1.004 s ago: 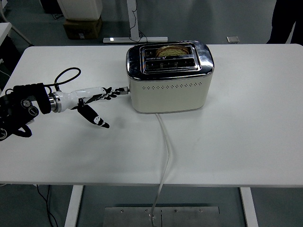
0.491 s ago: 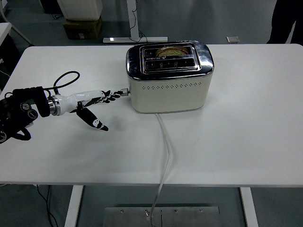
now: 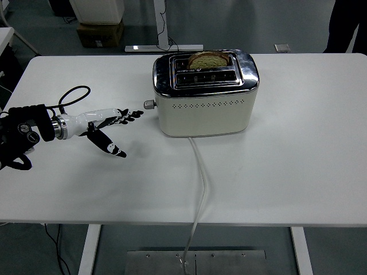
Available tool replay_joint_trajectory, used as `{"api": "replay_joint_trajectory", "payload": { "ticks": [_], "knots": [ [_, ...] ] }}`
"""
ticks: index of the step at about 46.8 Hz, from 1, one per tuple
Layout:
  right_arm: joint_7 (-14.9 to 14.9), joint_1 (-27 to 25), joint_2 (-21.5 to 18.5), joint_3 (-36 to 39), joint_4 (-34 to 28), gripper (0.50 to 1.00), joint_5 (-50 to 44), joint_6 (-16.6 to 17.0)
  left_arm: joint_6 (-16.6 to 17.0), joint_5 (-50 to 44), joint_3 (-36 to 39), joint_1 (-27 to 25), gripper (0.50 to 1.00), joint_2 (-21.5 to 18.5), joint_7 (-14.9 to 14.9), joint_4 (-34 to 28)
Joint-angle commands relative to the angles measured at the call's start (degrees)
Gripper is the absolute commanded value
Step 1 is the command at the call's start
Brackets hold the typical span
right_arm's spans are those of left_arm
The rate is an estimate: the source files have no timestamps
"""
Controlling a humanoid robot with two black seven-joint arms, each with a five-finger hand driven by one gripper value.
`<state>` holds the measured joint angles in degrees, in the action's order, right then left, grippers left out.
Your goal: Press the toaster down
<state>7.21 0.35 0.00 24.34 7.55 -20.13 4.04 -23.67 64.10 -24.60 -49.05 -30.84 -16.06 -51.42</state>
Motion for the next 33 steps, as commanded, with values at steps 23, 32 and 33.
{"api": "replay_joint_trajectory", "payload": {
  "ticks": [23, 32, 33],
  "knots": [
    [0.0, 0.0, 0.0, 0.0, 0.01, 1.0, 0.0, 0.0, 1.17, -15.92, -0.18, 0.09, 1.0, -3.7, -0.28, 2.19],
    [0.0, 0.0, 0.0, 0.0, 0.01, 1.0, 0.0, 0.0, 2.31, -27.87, -0.18, -0.43, 1.0, -3.7, -0.46, 5.36],
    [0.0, 0.0, 0.0, 0.0, 0.01, 0.998, 0.0, 0.0, 2.4, -29.37, -0.18, -0.52, 1.0, -3.78, -0.46, 5.45]
  ]
}}
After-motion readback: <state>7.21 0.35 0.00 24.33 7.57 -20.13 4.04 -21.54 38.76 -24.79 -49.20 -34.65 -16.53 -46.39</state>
